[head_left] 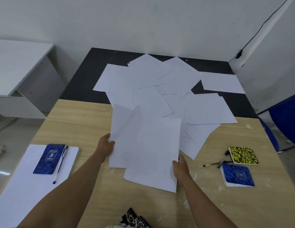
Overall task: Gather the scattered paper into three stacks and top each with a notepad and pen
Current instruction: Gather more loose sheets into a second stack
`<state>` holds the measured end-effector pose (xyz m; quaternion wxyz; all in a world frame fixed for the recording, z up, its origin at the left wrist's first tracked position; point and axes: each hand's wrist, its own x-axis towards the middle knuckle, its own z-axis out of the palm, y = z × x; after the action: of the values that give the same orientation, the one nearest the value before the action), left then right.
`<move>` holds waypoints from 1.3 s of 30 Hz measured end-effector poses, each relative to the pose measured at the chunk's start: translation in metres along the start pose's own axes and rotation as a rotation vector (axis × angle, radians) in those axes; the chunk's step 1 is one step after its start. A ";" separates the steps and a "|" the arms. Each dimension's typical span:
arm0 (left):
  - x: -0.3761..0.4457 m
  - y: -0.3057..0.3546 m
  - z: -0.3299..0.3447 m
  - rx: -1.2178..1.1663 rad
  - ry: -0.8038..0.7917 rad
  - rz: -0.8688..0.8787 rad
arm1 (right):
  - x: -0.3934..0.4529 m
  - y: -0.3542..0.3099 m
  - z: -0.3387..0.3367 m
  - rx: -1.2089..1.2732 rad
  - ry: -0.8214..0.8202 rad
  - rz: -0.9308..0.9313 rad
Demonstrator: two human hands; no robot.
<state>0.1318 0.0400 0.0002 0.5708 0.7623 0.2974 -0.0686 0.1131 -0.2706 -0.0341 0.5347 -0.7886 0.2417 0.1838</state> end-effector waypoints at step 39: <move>-0.034 -0.007 0.050 0.196 -0.171 -0.005 | -0.008 -0.009 -0.008 0.231 -0.020 0.048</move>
<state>0.1117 -0.0168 -0.0074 0.5169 0.8049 0.2413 -0.1636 0.1121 -0.2734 -0.0201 0.6200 -0.7137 0.2747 0.1753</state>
